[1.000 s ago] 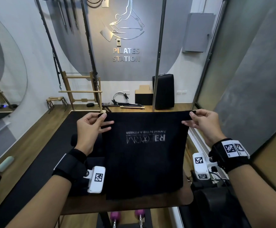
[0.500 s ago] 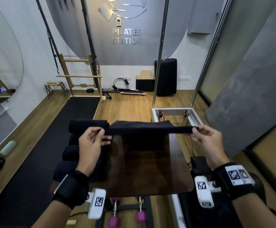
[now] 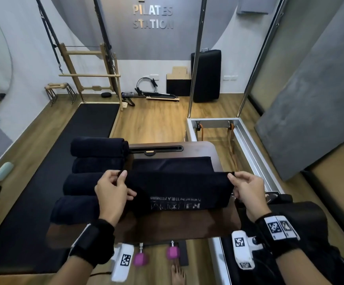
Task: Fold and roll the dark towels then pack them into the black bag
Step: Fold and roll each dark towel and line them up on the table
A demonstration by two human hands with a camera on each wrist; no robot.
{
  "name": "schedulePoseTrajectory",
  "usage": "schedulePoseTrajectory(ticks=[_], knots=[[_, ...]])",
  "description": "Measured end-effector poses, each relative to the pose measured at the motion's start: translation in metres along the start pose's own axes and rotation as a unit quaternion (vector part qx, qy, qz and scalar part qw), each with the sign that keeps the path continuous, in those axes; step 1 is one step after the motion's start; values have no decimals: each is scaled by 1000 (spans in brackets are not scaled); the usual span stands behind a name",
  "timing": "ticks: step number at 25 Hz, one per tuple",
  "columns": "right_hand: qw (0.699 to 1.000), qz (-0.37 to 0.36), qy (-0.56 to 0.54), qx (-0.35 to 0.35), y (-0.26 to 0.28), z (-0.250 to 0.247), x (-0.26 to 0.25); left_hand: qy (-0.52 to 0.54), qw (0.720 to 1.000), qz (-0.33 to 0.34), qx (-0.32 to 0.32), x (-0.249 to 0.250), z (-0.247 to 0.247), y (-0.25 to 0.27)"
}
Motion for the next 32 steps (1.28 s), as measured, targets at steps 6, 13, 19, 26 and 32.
schedulePoseTrajectory(ticks=[6, 13, 19, 26, 32], knots=[[998, 18, 60, -23, -98, 24, -9, -40, 998, -27, 36, 3, 30, -71], [986, 58, 139, -77, -156, 50, 13, -113, 993, -15, 40, -11, 60, -101], [954, -88, 250, -141, -140, 71, 10, -261, 942, 132, -164, -4, 125, -46], [872, -125, 426, -204, -118, 72, 14, -439, 831, 185, -287, -16, 167, 16], [804, -86, 529, -257, -57, 70, 13, -511, 803, 186, -243, -12, 154, 3]])
Point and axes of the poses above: each hand's wrist, its own y-axis away from the middle knuckle, its own z-axis out of the palm, x = y × z, the point moved 5 cm from there along -y, towards the middle knuckle, and after that the axes turned 13 degrees about -x, right-handed, at the moved point
